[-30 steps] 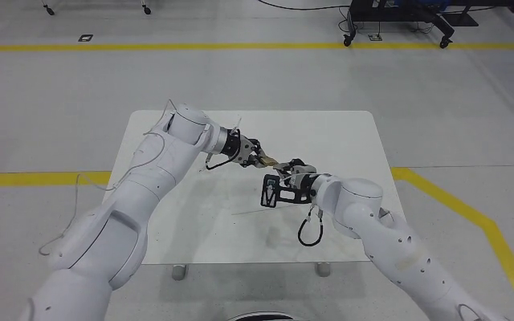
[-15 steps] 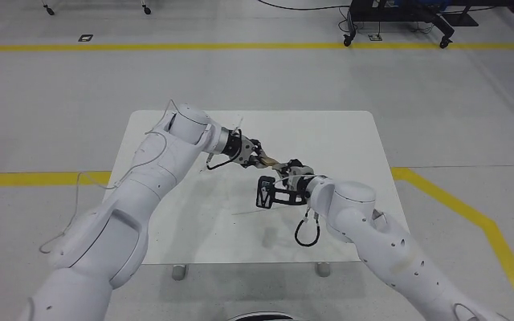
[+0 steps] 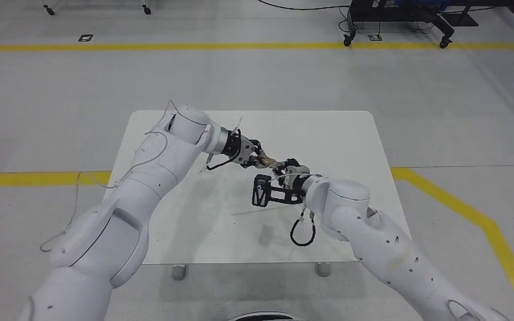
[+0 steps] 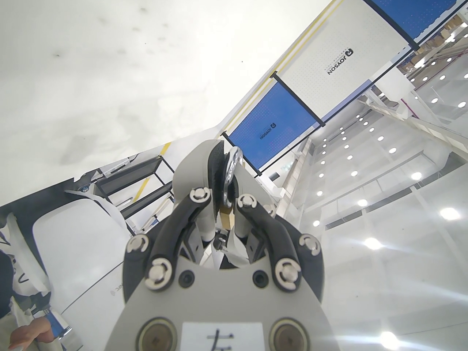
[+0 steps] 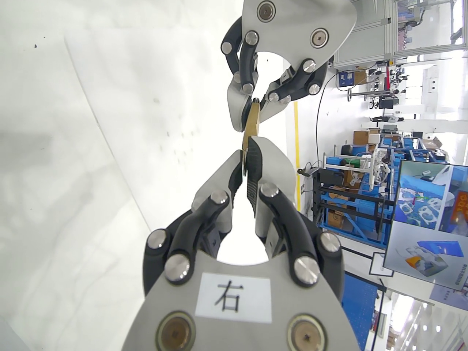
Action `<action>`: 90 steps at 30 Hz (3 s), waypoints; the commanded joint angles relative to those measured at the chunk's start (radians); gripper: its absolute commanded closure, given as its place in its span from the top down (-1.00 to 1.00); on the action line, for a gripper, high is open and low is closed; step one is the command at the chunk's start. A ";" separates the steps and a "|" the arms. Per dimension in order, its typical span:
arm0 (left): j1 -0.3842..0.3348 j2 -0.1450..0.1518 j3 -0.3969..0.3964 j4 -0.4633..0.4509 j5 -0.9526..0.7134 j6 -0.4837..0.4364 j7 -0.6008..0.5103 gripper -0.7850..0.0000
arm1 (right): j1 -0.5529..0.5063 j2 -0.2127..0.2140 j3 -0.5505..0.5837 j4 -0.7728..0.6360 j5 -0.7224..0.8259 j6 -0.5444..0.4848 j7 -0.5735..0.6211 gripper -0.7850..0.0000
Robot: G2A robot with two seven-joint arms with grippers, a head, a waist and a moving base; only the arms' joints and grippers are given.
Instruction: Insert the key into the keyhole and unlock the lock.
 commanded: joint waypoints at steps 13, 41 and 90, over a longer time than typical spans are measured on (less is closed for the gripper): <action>0.004 0.006 -0.042 0.031 -0.013 -0.065 0.053 -1.00 | -0.143 0.028 0.159 -0.099 0.009 0.031 -0.180 -1.00; 0.133 0.089 -0.130 -0.311 0.225 -0.280 0.151 -1.00 | -0.021 0.014 0.093 0.045 0.120 -0.179 -0.053 -1.00; 0.321 0.098 -0.324 -0.412 0.004 -0.402 0.442 -1.00 | -0.122 0.022 0.251 0.131 0.219 0.088 -0.579 -0.07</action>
